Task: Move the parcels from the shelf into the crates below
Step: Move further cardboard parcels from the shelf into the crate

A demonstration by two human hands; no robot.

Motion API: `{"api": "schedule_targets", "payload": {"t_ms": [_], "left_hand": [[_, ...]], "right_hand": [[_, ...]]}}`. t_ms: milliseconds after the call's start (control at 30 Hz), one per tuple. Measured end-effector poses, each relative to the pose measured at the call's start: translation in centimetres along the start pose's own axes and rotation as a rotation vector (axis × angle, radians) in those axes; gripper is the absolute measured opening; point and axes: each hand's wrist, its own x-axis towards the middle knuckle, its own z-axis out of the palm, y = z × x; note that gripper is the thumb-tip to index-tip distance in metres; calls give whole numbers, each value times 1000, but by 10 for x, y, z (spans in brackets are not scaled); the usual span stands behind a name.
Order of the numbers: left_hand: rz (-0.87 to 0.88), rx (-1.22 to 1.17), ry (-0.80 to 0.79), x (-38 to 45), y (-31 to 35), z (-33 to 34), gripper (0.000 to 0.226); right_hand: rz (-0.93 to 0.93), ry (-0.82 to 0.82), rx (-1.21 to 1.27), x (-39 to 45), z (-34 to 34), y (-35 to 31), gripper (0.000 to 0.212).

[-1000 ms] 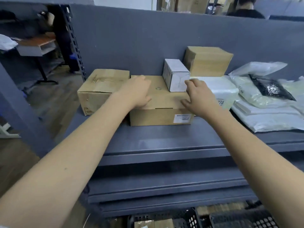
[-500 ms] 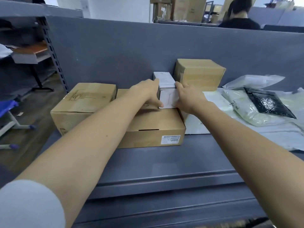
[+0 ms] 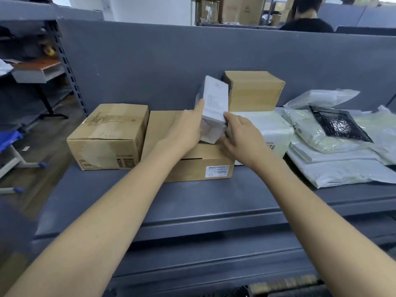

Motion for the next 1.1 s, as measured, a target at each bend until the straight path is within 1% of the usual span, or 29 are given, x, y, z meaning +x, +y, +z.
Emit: {"api": "schedule_targets", "payload": {"t_ms": [167,233,300,367,467,533,600,700,767,833,900,967,1033,1100], "left_hand": [[53,-368,127,-66,8,5,74],[51,-415,186,-86,14,6,75],[80,-329,253,-98,20,8,77],[146,-190,291,-106,22,10,71],[203,-30,243,-113,22,12,65],[218,17,220,-116,21,13,65],[221,42,218,-121,19,12,65],[201,61,216,-131,17,3,67],[221,77,214,-141,16,-3,67],[265,80,211,-150,16,-7,66],[313,57,195,-159,17,-9,66],[340,25,191,-169,18,-9,68],[344,-1,210,-177,18,-10,71],[335,-23,217,-185,17,-14,69]], "right_hand": [[3,52,224,-61,2,-18,63],[0,38,298,-83,7,-28,63],[-18,32,359,-100,13,-40,64],[-38,16,397,-112,19,-49,64],[-37,-19,412,-125,29,-54,67],[-37,-32,400,-130,30,-52,67],[-18,12,359,-133,25,-48,61],[5,251,175,-134,16,-37,51],[44,374,72,-136,10,-30,57],[43,379,26,-138,5,-26,75],[3,332,11,-138,2,-25,89],[-42,315,15,-138,1,-25,89],[-57,332,50,-141,0,-28,83],[-73,375,75,-145,-2,-34,75]]}}
